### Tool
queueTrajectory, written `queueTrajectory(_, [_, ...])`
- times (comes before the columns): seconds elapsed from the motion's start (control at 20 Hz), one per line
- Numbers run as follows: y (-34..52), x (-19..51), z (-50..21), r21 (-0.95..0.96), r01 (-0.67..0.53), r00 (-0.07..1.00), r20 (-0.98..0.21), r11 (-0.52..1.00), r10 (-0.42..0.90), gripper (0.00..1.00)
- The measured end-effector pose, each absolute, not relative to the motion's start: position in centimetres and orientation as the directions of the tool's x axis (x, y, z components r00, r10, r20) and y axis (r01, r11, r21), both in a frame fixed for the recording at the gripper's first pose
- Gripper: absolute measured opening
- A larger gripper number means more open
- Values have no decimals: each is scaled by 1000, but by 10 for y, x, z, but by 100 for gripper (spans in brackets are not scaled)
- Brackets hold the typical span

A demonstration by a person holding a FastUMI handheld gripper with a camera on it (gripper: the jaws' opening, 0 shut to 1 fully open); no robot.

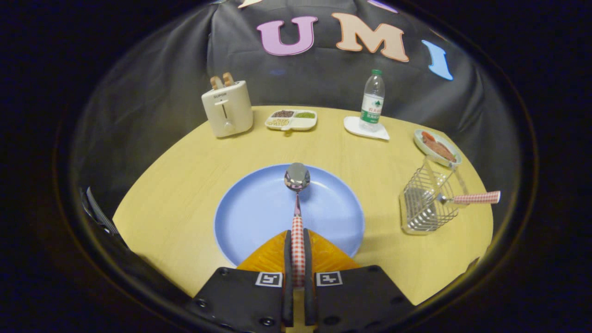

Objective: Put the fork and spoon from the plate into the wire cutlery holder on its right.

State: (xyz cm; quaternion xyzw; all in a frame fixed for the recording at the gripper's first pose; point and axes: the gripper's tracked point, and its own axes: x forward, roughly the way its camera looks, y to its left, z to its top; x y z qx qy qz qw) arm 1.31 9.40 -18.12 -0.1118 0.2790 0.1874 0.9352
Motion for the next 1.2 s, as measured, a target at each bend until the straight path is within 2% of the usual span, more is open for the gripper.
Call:
queueTrajectory(0.4, [46,43,-89,-97,-319,833,-503,943,230,12])
queueTrajectory(0.7, [-32,69,-41,-121,-207,842,-527,971,114,12])
queueTrajectory(0.9, [-69,64,-40,-95,-195,761,-643,976,89,12])
queueTrajectory(1.2, [-85,35,-55,-27,-214,559,-823,976,100,12])
